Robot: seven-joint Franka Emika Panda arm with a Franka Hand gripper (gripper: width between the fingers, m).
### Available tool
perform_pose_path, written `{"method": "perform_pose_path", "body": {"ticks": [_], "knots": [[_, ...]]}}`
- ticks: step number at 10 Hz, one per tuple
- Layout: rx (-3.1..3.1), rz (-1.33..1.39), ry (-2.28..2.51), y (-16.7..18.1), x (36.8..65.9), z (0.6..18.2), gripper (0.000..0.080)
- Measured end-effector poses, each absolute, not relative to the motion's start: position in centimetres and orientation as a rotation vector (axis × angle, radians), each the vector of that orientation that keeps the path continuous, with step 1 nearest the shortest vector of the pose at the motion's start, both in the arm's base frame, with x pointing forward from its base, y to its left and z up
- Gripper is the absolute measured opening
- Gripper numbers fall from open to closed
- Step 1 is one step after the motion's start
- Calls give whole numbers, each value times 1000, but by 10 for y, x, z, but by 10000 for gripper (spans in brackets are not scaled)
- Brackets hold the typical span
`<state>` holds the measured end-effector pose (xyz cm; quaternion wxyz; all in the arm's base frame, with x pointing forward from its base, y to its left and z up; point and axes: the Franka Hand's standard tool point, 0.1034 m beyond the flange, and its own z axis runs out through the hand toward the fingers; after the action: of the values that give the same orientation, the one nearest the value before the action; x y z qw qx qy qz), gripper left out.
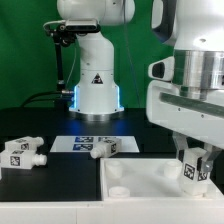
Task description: Assemble one leg
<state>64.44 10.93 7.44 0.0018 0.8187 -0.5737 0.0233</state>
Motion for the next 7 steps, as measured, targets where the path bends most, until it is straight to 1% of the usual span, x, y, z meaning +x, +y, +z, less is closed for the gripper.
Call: {"method": "perform_pose_path", "body": {"ticks": [3,6,7], "knots": [[2426,68,-1995,109,644,74,285],[1956,30,-2509,109,641,73,285],[1973,33,-2496,108,641,73,285]]}}
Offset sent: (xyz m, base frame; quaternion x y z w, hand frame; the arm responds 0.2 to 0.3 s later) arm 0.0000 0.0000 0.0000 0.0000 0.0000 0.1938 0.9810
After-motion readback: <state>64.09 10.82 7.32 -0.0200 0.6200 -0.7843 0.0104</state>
